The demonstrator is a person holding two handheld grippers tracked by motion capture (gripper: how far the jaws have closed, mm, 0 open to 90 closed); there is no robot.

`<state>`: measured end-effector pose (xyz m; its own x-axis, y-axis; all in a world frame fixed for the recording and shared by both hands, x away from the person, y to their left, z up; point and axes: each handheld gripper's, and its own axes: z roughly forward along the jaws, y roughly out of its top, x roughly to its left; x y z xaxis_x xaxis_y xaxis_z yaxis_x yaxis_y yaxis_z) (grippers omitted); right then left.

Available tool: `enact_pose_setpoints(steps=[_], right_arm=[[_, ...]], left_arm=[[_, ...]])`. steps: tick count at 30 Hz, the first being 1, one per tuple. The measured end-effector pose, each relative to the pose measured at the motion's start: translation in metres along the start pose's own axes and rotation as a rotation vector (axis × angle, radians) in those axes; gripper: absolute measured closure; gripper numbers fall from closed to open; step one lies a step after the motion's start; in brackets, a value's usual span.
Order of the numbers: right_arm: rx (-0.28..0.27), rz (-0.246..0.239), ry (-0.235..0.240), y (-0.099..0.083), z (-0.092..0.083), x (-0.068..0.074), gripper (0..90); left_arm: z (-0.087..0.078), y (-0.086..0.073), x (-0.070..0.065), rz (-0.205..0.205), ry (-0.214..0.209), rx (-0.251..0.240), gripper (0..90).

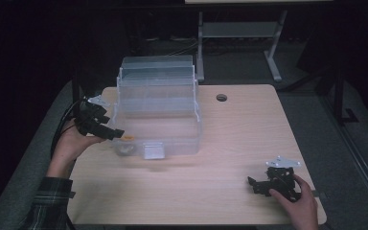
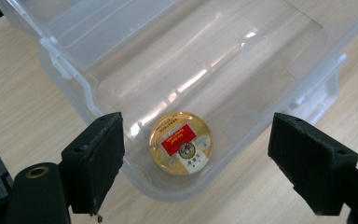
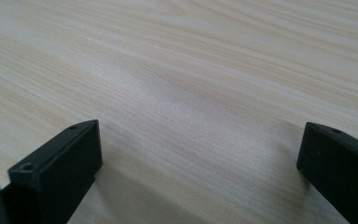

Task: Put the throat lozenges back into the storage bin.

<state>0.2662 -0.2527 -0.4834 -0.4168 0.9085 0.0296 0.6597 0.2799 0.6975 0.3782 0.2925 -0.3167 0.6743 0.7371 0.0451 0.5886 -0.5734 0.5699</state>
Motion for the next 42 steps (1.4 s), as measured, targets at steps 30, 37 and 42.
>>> enact_pose_setpoints(steps=[30, 37, 42], right_arm=[[0.000, 0.000, 0.000, 0.000, 0.000, 0.000, 0.0], [0.000, -0.001, 0.000, 0.000, 0.000, 0.000, 0.0], [0.001, 0.000, -0.001, 0.000, 0.000, 0.000, 0.0]], left_arm=[[0.000, -0.074, -0.038, -0.027, -0.023, -0.069, 17.8], [0.008, -0.087, -0.045, -0.021, -0.038, -0.085, 17.7], [0.016, -0.097, -0.051, -0.016, -0.035, -0.108, 17.6]])
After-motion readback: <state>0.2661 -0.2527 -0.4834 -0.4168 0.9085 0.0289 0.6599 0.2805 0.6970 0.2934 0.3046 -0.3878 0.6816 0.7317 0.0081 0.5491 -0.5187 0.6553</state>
